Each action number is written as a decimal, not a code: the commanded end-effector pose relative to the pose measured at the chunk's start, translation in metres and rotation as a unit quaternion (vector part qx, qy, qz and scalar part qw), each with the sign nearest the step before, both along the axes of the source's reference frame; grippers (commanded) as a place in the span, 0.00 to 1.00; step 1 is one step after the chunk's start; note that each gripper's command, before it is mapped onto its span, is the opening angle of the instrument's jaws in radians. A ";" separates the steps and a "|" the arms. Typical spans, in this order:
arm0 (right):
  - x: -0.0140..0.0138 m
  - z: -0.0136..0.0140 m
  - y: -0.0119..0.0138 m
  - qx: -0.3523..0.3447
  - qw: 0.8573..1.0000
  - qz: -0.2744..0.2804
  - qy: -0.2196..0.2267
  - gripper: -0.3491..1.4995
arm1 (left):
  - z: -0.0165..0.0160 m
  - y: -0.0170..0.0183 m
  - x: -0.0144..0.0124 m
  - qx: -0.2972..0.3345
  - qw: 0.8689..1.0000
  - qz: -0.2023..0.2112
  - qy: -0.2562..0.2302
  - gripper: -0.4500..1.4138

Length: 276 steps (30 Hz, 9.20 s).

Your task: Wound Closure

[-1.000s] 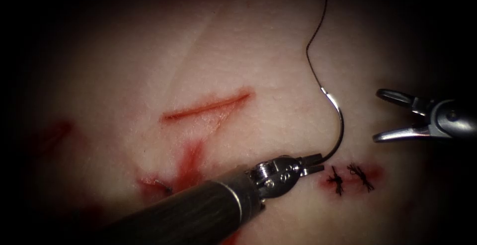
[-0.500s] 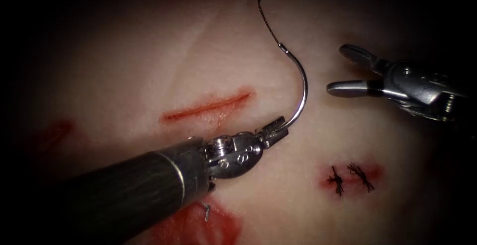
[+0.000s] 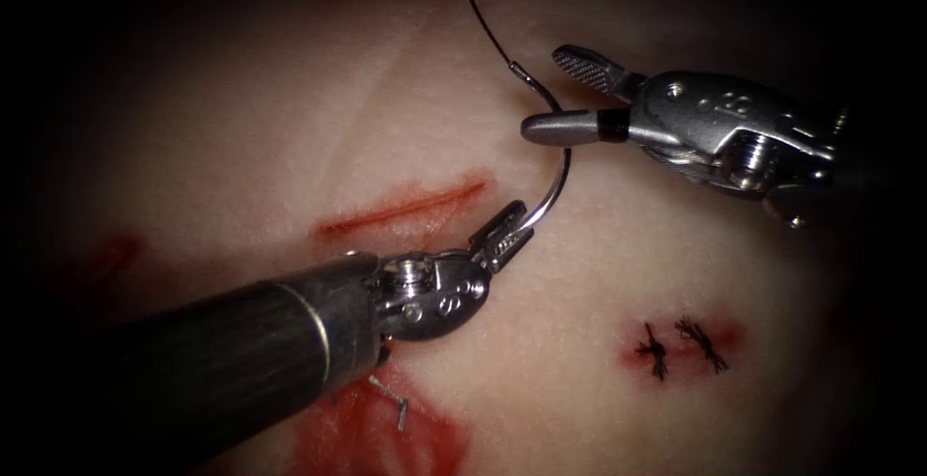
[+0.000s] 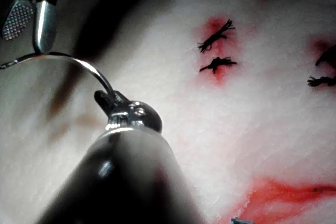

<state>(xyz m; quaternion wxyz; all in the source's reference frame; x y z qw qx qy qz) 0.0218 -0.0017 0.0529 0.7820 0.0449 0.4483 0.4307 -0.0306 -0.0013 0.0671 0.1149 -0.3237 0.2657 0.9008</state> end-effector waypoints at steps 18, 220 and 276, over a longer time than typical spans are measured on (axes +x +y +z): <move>0.0013 0.0020 -0.0006 -0.004 1.000 -0.024 -0.018 0.77 | -0.0007 0.0003 0.0000 -0.055 0.999 0.003 -0.002 0.00; 0.0167 0.0153 -0.0006 -0.451 0.775 -0.365 0.251 0.00 | 0.0098 -0.0043 0.0150 0.264 0.943 0.061 -0.193 0.14; 0.0180 0.0222 -0.0031 -0.583 0.699 -0.350 0.224 0.00 | 0.0154 -0.0043 0.0149 0.260 0.952 0.070 -0.145 0.14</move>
